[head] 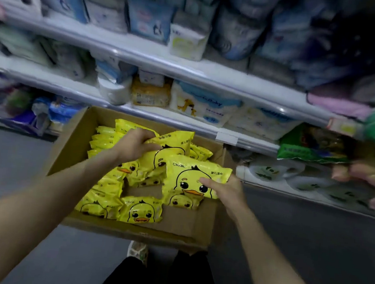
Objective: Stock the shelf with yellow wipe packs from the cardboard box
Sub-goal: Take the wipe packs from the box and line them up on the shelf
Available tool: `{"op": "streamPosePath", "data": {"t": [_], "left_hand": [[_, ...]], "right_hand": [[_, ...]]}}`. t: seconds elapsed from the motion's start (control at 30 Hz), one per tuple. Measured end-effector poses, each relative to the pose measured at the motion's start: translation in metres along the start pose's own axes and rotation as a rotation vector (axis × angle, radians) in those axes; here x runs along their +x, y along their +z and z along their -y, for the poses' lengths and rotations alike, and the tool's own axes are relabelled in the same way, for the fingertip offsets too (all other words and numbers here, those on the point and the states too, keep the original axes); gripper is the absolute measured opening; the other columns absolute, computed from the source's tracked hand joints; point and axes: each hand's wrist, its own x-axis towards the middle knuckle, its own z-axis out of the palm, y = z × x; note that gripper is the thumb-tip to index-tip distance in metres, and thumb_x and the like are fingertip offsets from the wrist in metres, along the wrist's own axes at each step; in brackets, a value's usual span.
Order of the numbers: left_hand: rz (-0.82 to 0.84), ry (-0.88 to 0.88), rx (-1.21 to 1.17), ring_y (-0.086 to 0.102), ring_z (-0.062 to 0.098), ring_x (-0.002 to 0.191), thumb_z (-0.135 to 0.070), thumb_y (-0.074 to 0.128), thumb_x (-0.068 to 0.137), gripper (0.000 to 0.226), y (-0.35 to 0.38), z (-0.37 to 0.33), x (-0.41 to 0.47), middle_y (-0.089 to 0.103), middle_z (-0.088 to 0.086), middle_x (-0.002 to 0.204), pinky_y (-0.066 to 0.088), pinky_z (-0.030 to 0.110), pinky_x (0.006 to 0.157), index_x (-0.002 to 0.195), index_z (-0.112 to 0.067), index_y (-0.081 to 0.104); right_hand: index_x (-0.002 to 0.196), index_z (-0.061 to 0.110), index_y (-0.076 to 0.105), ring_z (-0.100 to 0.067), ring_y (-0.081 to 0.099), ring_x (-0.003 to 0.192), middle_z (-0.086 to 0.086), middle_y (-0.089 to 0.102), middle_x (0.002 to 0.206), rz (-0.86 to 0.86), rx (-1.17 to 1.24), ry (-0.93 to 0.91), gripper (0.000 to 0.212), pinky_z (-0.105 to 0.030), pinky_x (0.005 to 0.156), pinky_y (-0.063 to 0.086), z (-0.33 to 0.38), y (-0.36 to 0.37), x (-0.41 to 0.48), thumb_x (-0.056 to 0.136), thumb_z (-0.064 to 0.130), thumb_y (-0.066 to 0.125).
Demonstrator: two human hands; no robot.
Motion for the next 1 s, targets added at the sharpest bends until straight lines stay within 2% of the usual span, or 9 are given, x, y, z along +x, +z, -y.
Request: {"op": "streamPosePath", "data": {"t": [0.07, 0.17, 0.3, 0.43, 0.53, 0.67, 0.83, 0.93, 1.0], "left_hand": [[-0.026, 0.089, 0.05, 0.049, 0.019, 0.065, -0.024, 0.068, 0.084, 0.02, -0.029, -0.039, -0.001, 0.061, 0.013, 0.071, 0.034, 0.021, 0.055, 0.078, -0.005, 0.066], [-0.095, 0.204, 0.125, 0.055, 0.022, 0.074, -0.022, 0.069, 0.084, 0.024, -0.072, -0.096, 0.005, 0.064, 0.016, 0.079, 0.038, 0.032, 0.063, 0.086, 0.002, 0.067], [-0.155, 0.329, 0.193, 0.039, 0.009, 0.059, -0.021, 0.068, 0.085, 0.027, -0.121, -0.176, 0.008, 0.047, 0.008, 0.057, 0.029, 0.022, 0.053, 0.067, -0.005, 0.056], [-0.223, 0.458, 0.189, 0.034, 0.003, 0.044, -0.02, 0.069, 0.084, 0.04, -0.159, -0.254, 0.005, 0.032, -0.005, 0.051, 0.027, 0.02, 0.048, 0.055, -0.02, 0.042], [-0.252, 0.521, 0.184, 0.032, 0.003, 0.05, -0.023, 0.069, 0.085, 0.031, -0.179, -0.296, 0.012, 0.039, -0.003, 0.055, 0.023, 0.022, 0.049, 0.061, -0.016, 0.05], [-0.274, 0.558, 0.183, 0.035, 0.013, 0.058, -0.024, 0.067, 0.086, 0.026, -0.196, -0.345, 0.025, 0.042, 0.0, 0.059, 0.026, 0.029, 0.054, 0.074, -0.003, 0.058], [-0.296, 0.61, 0.237, 0.04, 0.011, 0.062, -0.023, 0.066, 0.086, 0.024, -0.212, -0.395, 0.053, 0.049, 0.001, 0.06, 0.03, 0.03, 0.057, 0.069, -0.009, 0.057], [-0.325, 0.593, 0.345, 0.042, 0.016, 0.072, -0.026, 0.066, 0.086, 0.025, -0.218, -0.414, 0.082, 0.05, 0.003, 0.075, 0.032, 0.028, 0.066, 0.083, -0.002, 0.062], [-0.336, 0.555, 0.438, 0.042, 0.02, 0.073, -0.032, 0.065, 0.087, 0.026, -0.219, -0.424, 0.1, 0.046, -0.001, 0.07, 0.033, 0.032, 0.068, 0.071, -0.014, 0.055]], "right_hand": [[0.101, 0.013, 0.067, -0.019, 0.066, 0.096, 0.0, 0.072, 0.097, -0.024, 0.004, -0.082, 0.05, -0.027, 0.074, 0.051, 0.036, -0.017, -0.016, 0.058, 0.027, 0.089], [0.079, 0.017, 0.064, -0.007, 0.063, 0.069, 0.01, 0.068, 0.073, -0.052, 0.039, -0.213, 0.023, -0.015, 0.056, 0.047, 0.094, -0.044, -0.041, 0.067, 0.013, 0.084], [0.076, 0.016, 0.065, -0.002, 0.063, 0.06, 0.012, 0.069, 0.067, -0.07, 0.041, -0.37, 0.021, -0.013, 0.055, 0.048, 0.155, -0.078, -0.067, 0.067, 0.009, 0.083], [0.087, 0.011, 0.07, -0.017, 0.07, 0.081, 0.0, 0.074, 0.084, -0.104, 0.047, -0.485, 0.024, -0.027, 0.076, 0.056, 0.211, -0.112, -0.085, 0.066, 0.007, 0.083], [0.086, 0.011, 0.069, -0.009, 0.068, 0.072, 0.003, 0.073, 0.081, -0.107, 0.057, -0.568, 0.021, -0.014, 0.061, 0.051, 0.247, -0.135, -0.095, 0.069, 0.006, 0.081], [0.087, 0.012, 0.069, -0.009, 0.068, 0.074, 0.002, 0.073, 0.081, -0.105, 0.053, -0.649, 0.022, -0.012, 0.059, 0.05, 0.286, -0.164, -0.093, 0.069, 0.008, 0.081], [0.091, 0.011, 0.07, -0.018, 0.07, 0.083, -0.001, 0.075, 0.087, -0.121, 0.06, -0.693, 0.028, -0.03, 0.076, 0.055, 0.328, -0.194, -0.072, 0.066, 0.01, 0.083], [0.089, 0.011, 0.069, -0.016, 0.071, 0.079, -0.002, 0.075, 0.085, -0.102, 0.095, -0.715, 0.025, -0.026, 0.069, 0.056, 0.35, -0.207, -0.057, 0.067, 0.006, 0.081], [0.09, 0.011, 0.07, -0.015, 0.071, 0.08, -0.002, 0.075, 0.087, -0.09, 0.097, -0.724, 0.026, -0.025, 0.07, 0.055, 0.362, -0.213, -0.047, 0.067, 0.007, 0.082]]}}
